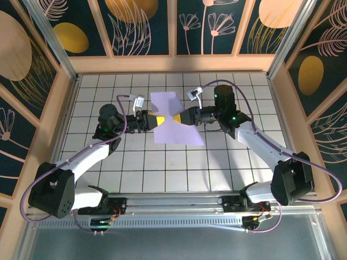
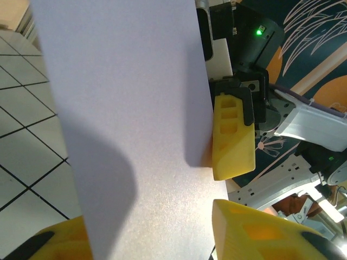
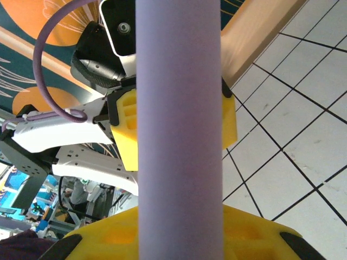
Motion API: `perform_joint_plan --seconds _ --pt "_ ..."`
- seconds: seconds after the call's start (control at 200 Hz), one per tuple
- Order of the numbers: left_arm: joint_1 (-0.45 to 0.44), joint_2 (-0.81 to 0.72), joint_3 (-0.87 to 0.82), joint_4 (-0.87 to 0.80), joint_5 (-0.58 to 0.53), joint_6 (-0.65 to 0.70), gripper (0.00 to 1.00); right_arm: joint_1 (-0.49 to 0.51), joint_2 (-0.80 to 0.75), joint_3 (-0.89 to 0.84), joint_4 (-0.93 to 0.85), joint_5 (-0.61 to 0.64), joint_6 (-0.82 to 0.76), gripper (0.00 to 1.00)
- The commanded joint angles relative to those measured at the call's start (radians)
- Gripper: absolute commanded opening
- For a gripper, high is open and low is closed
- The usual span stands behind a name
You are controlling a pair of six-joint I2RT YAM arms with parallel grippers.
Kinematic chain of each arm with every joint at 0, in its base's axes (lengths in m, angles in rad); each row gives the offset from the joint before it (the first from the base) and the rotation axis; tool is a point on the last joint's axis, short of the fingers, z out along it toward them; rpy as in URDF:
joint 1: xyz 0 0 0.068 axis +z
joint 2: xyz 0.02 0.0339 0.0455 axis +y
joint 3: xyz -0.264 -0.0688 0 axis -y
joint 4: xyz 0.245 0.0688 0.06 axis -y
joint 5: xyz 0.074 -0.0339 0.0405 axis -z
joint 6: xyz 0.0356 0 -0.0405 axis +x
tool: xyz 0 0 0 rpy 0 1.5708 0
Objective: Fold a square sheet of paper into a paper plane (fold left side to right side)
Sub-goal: Place a square sheet of paper at the center of the table.
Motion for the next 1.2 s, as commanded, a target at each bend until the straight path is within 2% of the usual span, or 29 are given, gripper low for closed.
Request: perform_joint_plan --seconds 0.0,0.225,0.385,0.561,0.711,0.961,1.051,1.191 --pt "-0.002 0.01 0.031 -0.016 0.022 0.042 0.33 -0.004 0.004 0.037 -0.059 0.021 -0.055 0.25" --pt "-0.001 0.009 0.045 -0.11 0.02 0.1 0.11 -0.018 0.002 0.038 -0.109 0.052 -0.087 0.27" --pt "-0.001 0.017 0.057 -0.228 -0.016 0.148 0.0 -0.053 -0.013 0.014 -0.13 0.105 -0.097 0.4" --pt "0.0 0.074 0.043 -0.285 -0.068 0.129 0.0 -0.096 -0.02 -0.023 -0.211 0.248 -0.141 0.61" --pt "-0.001 0.16 0.02 -0.292 -0.096 0.094 0.0 -0.141 -0.019 -0.085 -0.237 0.387 -0.134 0.69" --pt "0.0 0.399 0.056 -0.407 -0.164 0.135 0.0 -0.165 -0.002 -0.216 -0.128 0.5 -0.047 0.68" --pt "-0.001 0.48 0.079 -0.451 -0.182 0.169 0.0 -0.163 0.021 -0.26 -0.076 0.509 -0.003 0.61" --pt "-0.003 0.534 0.099 -0.481 -0.204 0.182 0.0 -0.144 0.085 -0.29 -0.036 0.527 0.053 0.46"
